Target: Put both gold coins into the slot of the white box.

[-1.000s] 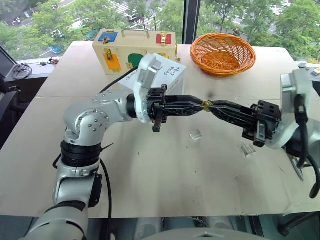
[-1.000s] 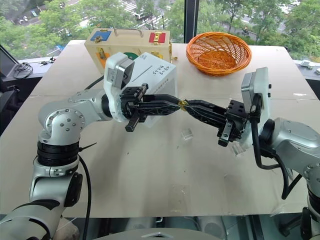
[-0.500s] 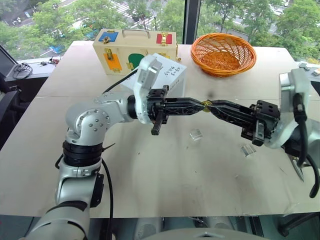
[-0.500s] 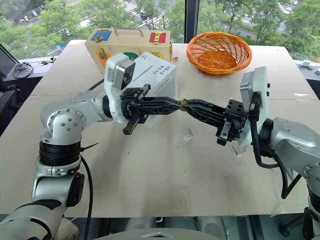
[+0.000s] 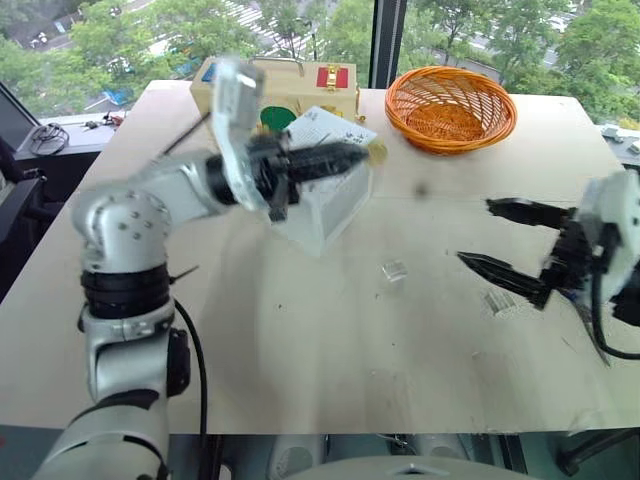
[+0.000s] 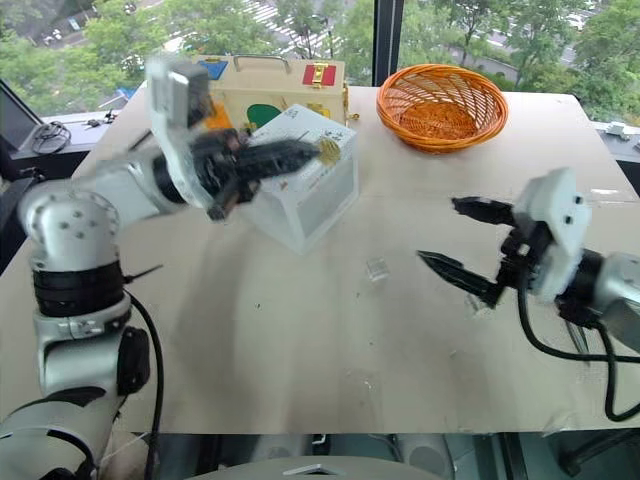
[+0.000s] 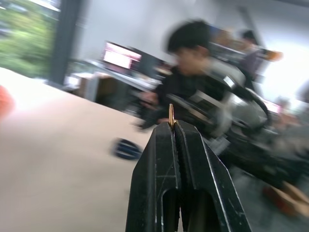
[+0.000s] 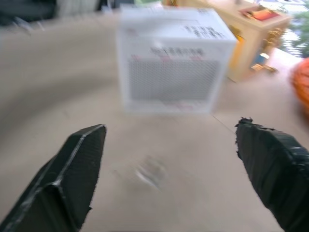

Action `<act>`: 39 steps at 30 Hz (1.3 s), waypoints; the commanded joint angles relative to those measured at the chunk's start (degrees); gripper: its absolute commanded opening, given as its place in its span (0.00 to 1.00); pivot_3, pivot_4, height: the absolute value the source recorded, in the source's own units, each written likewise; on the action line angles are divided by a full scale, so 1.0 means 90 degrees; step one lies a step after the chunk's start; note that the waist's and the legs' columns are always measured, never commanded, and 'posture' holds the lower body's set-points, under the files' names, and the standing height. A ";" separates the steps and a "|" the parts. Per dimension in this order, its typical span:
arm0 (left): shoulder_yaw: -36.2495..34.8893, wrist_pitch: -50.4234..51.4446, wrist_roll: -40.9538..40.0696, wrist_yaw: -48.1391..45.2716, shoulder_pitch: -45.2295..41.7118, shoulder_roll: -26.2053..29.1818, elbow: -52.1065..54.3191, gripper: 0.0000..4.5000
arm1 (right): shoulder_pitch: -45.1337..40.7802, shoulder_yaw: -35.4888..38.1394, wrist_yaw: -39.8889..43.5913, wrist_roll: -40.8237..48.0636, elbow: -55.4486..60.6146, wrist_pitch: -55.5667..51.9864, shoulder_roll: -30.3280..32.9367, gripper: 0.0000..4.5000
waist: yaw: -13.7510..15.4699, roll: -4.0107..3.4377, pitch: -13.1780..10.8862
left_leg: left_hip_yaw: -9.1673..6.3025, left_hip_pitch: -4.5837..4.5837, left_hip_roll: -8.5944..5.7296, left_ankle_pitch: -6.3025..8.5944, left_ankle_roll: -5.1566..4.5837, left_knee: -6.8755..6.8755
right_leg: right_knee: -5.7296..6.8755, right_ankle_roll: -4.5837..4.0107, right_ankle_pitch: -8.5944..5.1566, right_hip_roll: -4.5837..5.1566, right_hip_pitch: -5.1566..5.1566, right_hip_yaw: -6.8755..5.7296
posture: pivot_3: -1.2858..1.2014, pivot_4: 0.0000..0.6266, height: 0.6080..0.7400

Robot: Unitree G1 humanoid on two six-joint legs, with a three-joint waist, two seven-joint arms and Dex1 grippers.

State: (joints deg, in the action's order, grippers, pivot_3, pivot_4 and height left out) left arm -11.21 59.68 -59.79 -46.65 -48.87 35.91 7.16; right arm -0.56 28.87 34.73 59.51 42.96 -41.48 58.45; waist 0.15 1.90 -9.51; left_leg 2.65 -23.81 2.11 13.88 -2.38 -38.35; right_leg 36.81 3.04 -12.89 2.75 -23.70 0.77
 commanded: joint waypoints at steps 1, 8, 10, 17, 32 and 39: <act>0.0043 -0.0231 0.0836 0.0821 -0.0419 0.0306 -0.0027 0.00 | 0.0157 0.1059 0.0799 -0.0101 -0.0036 0.0453 -0.0001 0.99 | 0.0000 0.0001 0.0000 | 0.0000 0.0000 -0.0002 0.0000 0.0000 0.0000 | 0.0000 0.0001 0.0001 -0.0001 0.0000 0.0000 | 0.52 0.24 1.00; 0.0437 0.0412 0.1873 0.2062 -0.1426 0.0299 -0.0752 0.00 | 0.0089 0.1713 0.1300 0.0281 -0.0158 0.0898 -0.0345 0.99 | 0.0072 0.0003 -0.0002 | 0.0004 0.0003 -0.0001 0.0000 0.0001 -0.0001 | 0.0000 0.0002 0.0002 0.0000 0.0003 0.0002 | 0.52 0.24 1.00; 0.0710 0.0565 0.2069 0.1813 -0.1623 0.0468 -0.1025 0.00 | 0.0067 0.1747 0.1337 0.0454 -0.0124 0.0950 -0.0411 0.99 | 0.0070 0.0004 -0.0002 | 0.0000 0.0001 -0.0002 0.0000 0.0001 -0.0001 | 0.0000 0.0002 0.0002 -0.0001 0.0003 -0.0002 | 0.52 0.24 1.00; 0.1355 0.0976 0.2658 0.1389 -0.2202 0.0604 -0.2058 0.00 | 0.0142 0.1486 0.1103 0.0485 0.0116 0.1101 -0.0624 0.99 | 0.0063 0.0006 -0.0004 | 0.0000 0.0000 -0.0001 0.0000 0.0001 0.0003 | 0.0001 0.0002 0.0002 0.0000 0.0000 -0.0003 | 0.52 0.24 1.00; 0.1828 0.1511 0.3228 0.0851 -0.2266 0.0496 -0.2197 0.00 | 0.0646 0.1256 0.0720 0.0335 0.0496 0.1175 -0.0836 0.99 | 0.0067 0.0007 -0.0004 | 0.0001 -0.0001 0.0000 0.0000 0.0001 0.0001 | 0.0002 0.0002 0.0002 0.0002 0.0000 -0.0001 | 0.52 0.24 1.00; 0.2058 0.1408 0.3542 0.0895 -0.2156 0.0513 -0.1814 0.00 | 0.0666 0.1171 0.0630 0.0291 0.0499 0.1174 -0.0816 0.99 | 0.0066 0.0006 -0.0004 | 0.0001 0.0001 -0.0001 0.0000 0.0001 0.0000 | 0.0003 0.0001 0.0002 0.0002 0.0001 0.0000 | 0.52 0.24 1.00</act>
State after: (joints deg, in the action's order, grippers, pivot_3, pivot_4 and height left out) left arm 7.27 72.94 -29.10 -38.66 -67.65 40.10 -11.74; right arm 5.44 38.95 40.78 62.07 46.34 -32.13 51.02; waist 0.75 1.95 -9.55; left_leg 2.66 -23.80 2.11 13.88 -2.37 -38.34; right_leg 36.84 3.05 -12.87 2.77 -23.70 0.77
